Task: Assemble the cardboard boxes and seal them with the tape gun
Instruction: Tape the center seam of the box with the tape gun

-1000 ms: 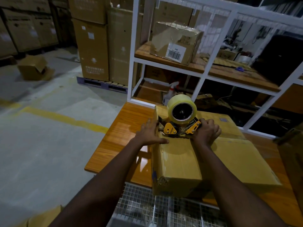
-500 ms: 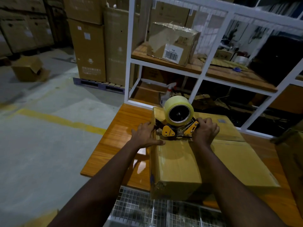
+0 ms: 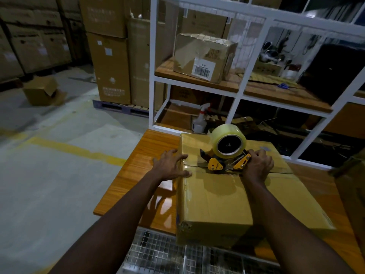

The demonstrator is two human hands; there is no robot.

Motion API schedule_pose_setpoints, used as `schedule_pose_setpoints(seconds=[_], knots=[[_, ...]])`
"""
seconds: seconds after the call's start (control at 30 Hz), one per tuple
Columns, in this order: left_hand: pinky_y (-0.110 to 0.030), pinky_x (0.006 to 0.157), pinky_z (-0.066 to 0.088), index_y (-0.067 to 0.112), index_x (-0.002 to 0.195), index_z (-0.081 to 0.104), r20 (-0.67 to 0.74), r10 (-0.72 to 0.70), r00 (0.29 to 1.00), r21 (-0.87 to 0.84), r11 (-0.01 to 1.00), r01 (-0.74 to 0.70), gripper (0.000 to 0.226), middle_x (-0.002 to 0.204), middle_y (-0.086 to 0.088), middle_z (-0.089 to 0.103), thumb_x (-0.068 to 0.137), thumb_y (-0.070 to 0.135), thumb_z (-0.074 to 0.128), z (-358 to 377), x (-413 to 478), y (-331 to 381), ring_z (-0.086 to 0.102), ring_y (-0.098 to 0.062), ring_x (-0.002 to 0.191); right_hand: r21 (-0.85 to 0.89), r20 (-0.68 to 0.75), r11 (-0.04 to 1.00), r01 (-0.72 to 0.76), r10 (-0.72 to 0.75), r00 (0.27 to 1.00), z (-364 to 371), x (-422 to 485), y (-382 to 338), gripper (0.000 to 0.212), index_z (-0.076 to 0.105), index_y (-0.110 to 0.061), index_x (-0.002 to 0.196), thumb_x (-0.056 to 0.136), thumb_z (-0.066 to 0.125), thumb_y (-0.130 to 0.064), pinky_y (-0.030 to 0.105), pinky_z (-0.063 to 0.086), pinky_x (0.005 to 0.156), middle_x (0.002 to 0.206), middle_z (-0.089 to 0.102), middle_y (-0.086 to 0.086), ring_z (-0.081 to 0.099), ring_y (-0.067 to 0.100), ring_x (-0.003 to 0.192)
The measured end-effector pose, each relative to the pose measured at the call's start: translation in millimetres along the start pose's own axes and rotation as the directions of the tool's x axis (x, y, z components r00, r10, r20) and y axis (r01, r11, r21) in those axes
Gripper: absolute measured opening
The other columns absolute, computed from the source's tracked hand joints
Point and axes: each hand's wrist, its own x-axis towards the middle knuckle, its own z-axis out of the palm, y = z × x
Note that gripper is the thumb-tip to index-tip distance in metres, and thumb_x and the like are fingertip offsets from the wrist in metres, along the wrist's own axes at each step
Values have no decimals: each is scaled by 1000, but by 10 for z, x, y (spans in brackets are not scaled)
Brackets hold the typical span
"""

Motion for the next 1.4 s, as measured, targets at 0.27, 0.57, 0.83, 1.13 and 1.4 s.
schedule_pose_setpoints(seconds=[0.27, 0.57, 0.83, 1.13, 1.4], knots=[[-70, 109, 12, 50, 149, 23, 50, -17, 999, 60, 998, 14, 83, 165, 4, 3, 78, 80, 52, -62, -62, 70, 2, -34, 150, 25, 112, 983, 180, -182, 977, -67, 27, 207, 28, 57, -19, 93, 75, 75, -30, 41, 36, 77, 93, 45, 6, 39, 27, 83], [-67, 115, -8, 14, 158, -1, 48, 78, 996, 381, 920, -91, 72, 165, -5, -13, 100, 54, 16, 117, -227, 727, -12, -26, 151, 63, 147, 962, 265, -271, 951, -127, 15, 271, 35, 58, -19, 106, 75, 74, -26, 42, 37, 78, 97, 47, 8, 42, 28, 85], [-63, 117, -3, 15, 158, -3, 38, -51, 998, 274, 961, 39, 92, 164, -2, -15, 91, 74, 20, 286, -210, 860, -12, -21, 152, 120, 213, 970, 210, -232, 949, -130, 78, 259, 34, 61, -25, 108, 75, 70, -23, 41, 35, 80, 98, 48, 5, 43, 28, 89], [-63, 117, -1, 19, 157, -6, 60, -79, 995, 302, 951, 57, 88, 165, -1, -16, 93, 72, 20, 258, -205, 889, -12, -21, 152, 58, 213, 978, 199, -207, 955, -162, 367, 1008, 43, 62, -21, 115, 74, 75, -23, 44, 35, 78, 104, 49, 10, 42, 32, 91], [-60, 118, -6, 15, 158, -4, 46, -92, 995, 349, 934, 71, 87, 165, -4, -13, 94, 69, 18, 430, -119, 1331, -12, -30, 151, 38, 235, 969, 246, -248, 940, -164, 383, 1012, 48, 60, -23, 117, 72, 77, -24, 44, 40, 79, 106, 49, 9, 42, 32, 92]])
